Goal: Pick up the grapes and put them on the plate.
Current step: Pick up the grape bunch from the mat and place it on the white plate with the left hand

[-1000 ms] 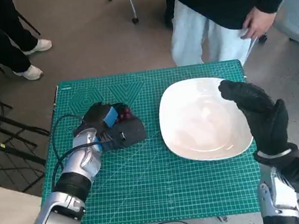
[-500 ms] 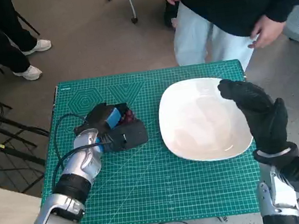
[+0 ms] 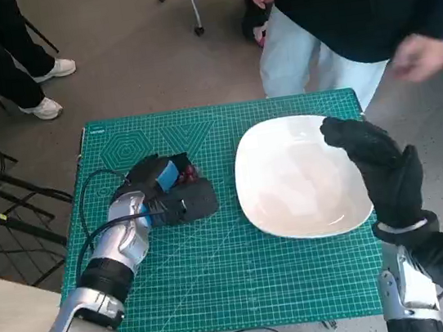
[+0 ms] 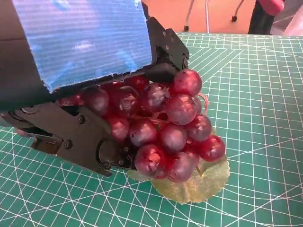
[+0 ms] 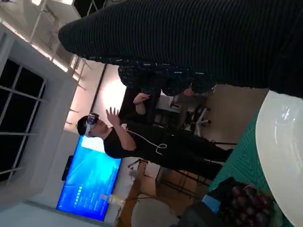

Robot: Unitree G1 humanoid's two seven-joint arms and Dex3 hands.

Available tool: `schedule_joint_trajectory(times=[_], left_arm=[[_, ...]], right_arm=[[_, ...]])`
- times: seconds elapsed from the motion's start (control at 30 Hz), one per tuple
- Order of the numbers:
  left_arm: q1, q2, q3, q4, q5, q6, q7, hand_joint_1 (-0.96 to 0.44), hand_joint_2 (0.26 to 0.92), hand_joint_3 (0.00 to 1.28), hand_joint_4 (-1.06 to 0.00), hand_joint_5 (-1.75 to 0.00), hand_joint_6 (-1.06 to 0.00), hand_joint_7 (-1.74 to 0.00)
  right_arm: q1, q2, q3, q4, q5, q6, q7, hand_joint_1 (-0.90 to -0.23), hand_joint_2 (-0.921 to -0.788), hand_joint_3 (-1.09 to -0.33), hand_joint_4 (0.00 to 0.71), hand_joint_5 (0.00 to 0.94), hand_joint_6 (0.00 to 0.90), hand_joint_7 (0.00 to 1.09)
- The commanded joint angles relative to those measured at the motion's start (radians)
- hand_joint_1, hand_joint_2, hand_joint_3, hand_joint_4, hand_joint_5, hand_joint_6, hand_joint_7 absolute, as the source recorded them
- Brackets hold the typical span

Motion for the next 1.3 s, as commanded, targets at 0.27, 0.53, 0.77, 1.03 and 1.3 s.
schedule_joint_trajectory(times=[0.27,0.53,0.77,1.03,1.3], left_arm=[[0.044,0.043,0.008,-0.088,0.000,0.033,-0.045,0.00,0.921,0.24,-0.48,-1.47,-0.47,-1.24],[0.089,0.081,0.022,-0.266,0.008,0.092,-0.083,0.00,0.921,0.24,-0.49,-1.44,-0.46,-1.26],[0.156,0.126,0.067,-0.508,0.020,0.124,-0.081,0.00,0.921,0.22,-0.51,-1.41,-0.46,-1.27],[0.253,0.185,0.155,-0.885,0.045,0.127,-0.068,0.00,0.921,0.18,-0.58,-1.28,-0.49,-1.29],[0.290,0.194,0.185,-1.003,0.058,0.100,-0.058,0.00,0.921,0.15,-0.61,-1.25,-0.53,-1.24]], right_arm=[[-0.004,0.006,0.002,0.007,-0.007,0.011,-0.009,-0.600,-0.921,-0.816,0.352,0.000,0.179,0.01],[-0.006,0.010,0.004,0.007,-0.009,0.010,-0.010,-0.600,-0.921,-0.817,0.351,0.000,0.179,0.02],[-0.008,0.014,0.005,0.007,-0.008,0.008,-0.010,-0.599,-0.921,-0.818,0.351,0.000,0.178,0.02],[-0.013,0.022,0.008,0.011,-0.012,-0.001,-0.012,-0.601,-0.921,-0.820,0.350,0.000,0.177,0.02],[-0.013,0.026,0.010,0.008,-0.016,-0.007,-0.016,-0.603,-0.921,-0.818,0.351,0.001,0.175,0.02]])
